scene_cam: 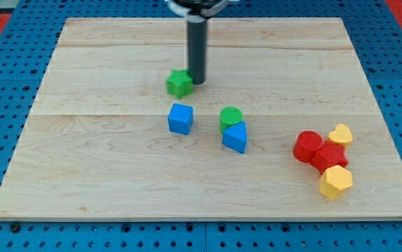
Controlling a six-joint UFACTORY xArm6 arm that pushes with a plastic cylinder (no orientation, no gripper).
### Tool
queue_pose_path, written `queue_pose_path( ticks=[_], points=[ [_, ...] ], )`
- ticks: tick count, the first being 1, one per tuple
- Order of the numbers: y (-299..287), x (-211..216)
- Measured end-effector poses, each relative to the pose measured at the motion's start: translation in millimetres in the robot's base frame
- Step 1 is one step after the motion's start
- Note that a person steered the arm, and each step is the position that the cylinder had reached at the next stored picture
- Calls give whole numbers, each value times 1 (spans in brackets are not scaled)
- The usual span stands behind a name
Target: Push blue triangle into the blue cube
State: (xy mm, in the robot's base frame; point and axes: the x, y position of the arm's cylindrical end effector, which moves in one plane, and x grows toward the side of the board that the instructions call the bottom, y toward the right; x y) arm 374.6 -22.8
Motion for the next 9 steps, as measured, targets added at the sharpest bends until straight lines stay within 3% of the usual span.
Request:
queue_pose_path(
  ticks=[1,2,4,6,8,9],
  points=[
    [89,14],
    [128,60],
    [60,110],
    [-58,88],
    [-92,96],
    [-89,167]
  ],
)
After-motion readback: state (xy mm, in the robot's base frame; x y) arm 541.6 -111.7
